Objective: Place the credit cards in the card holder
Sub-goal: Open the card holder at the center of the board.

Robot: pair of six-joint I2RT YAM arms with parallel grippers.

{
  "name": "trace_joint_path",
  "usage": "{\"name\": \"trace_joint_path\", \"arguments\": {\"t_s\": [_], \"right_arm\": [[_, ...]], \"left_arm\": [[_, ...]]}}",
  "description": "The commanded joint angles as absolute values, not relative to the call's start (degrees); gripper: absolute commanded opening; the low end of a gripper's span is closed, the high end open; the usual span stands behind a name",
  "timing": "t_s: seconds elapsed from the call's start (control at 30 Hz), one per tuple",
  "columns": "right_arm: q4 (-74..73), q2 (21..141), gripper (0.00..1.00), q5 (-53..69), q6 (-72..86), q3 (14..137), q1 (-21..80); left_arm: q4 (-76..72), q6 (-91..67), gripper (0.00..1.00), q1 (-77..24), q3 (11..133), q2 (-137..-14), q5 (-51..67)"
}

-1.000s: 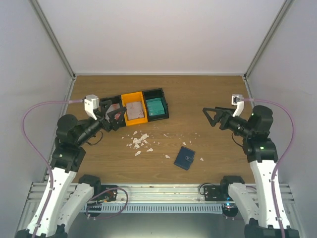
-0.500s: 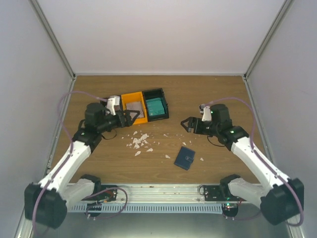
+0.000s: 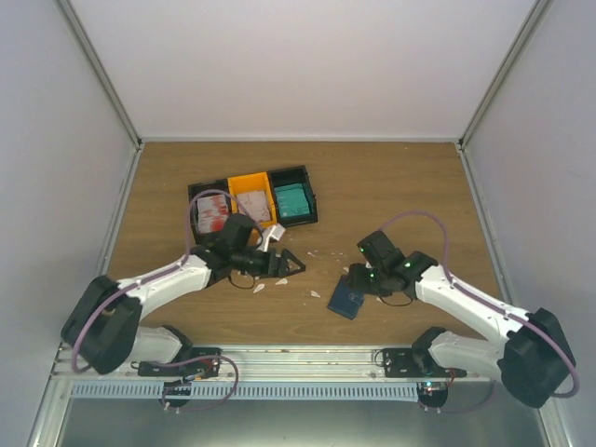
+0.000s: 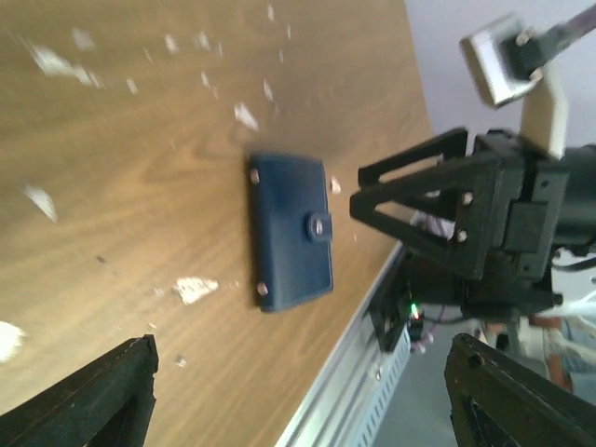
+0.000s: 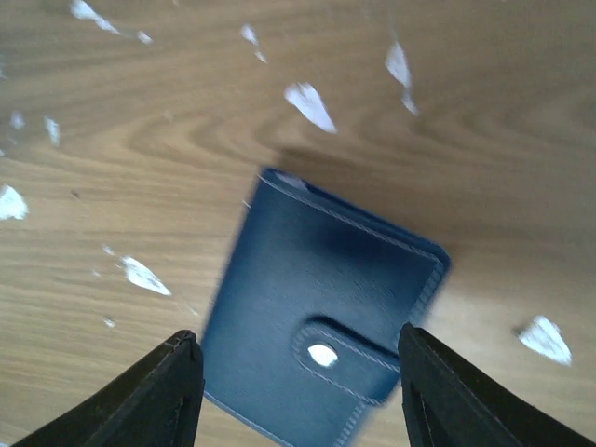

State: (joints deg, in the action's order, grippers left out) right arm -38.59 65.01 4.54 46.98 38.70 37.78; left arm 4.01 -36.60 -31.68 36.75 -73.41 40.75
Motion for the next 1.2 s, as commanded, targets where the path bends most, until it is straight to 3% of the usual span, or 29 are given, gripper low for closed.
{"name": "trace_joint_path", "arguments": {"t_s": [0.0,0.1,0.4,0.67,0.9,1.17], "right_arm": [[-43.78,59.81,0.57,3.50,54.26,33.95,38.83],[-40.79,57.64,0.54,7.78,56.25,29.26,38.81],[-25.47,60.67,0.32,15.41,57.79,21.99,38.82],[-20.98,68.65,0.28,14.28,49.60,25.55,38.14],[-20.14,77.62,0.24,14.65,39.44,32.07,37.62],[-16.26,82.82,0.24,19.94,36.04,34.66,37.62]], "left_arm": [[0.14,-39.05,0.85,-37.68,37.79,-79.90,44.03],[0.17,-39.77,0.84,-41.52,39.35,-84.28,43.61],[-0.68,-41.18,0.61,-44.92,42.71,-94.29,41.46],[3.13,-41.21,0.52,-44.83,44.95,-96.70,35.84],[8.70,-42.19,0.50,-44.43,46.65,-96.33,24.89],[8.69,-47.03,0.50,-42.90,48.18,-99.07,27.00]]}}
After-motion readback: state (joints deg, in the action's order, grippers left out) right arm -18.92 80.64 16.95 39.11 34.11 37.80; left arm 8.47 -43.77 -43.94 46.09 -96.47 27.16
